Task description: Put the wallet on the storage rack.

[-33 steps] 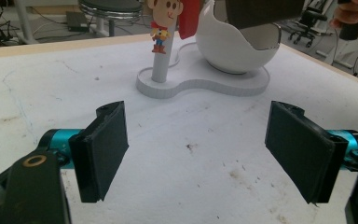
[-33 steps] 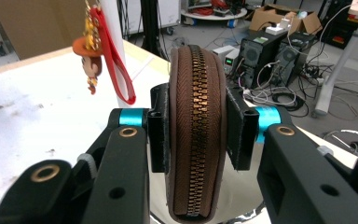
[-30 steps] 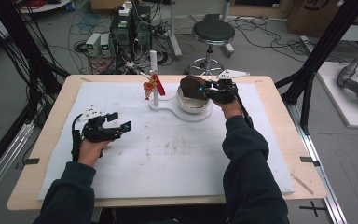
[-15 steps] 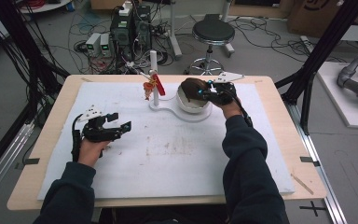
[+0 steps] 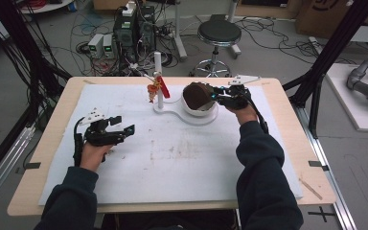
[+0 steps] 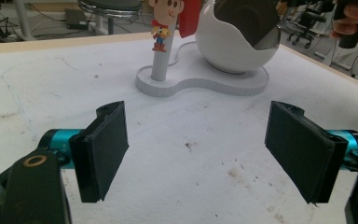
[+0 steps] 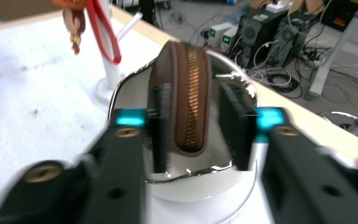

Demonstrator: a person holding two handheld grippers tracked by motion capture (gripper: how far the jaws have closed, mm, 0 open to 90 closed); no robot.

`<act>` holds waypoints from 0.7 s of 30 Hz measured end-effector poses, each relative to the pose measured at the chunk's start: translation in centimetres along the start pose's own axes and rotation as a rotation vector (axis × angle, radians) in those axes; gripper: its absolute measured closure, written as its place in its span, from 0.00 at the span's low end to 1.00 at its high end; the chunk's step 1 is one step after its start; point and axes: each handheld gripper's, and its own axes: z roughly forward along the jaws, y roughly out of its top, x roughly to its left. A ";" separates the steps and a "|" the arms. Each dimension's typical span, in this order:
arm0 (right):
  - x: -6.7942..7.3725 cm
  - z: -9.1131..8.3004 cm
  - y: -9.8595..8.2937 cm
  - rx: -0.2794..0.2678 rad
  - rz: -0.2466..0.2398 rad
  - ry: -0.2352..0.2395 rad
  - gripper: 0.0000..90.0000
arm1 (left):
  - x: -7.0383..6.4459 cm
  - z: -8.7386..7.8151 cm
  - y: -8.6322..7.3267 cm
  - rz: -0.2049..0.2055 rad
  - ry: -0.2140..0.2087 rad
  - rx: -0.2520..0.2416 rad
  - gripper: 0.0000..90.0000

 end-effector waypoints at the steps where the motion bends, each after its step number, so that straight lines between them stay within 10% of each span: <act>1: 0.2 0.3 0.0 0.017 -0.004 -0.002 0.84 | 0.0 0.0 0.0 0.000 0.000 0.001 0.24; 10: 0.4 0.7 -0.2 0.123 -0.016 -0.095 0.83 | 0.1 0.1 -0.1 -0.006 -0.006 0.004 0.23; 18: 0.2 -2.6 -1.8 0.026 0.146 -0.102 0.45 | 0.3 -0.3 0.1 -0.005 0.001 -0.036 0.23; 21: 0.6 -4.5 -3.1 -0.018 0.133 -0.120 0.40 | 0.3 -0.4 0.2 -0.006 0.007 -0.051 0.22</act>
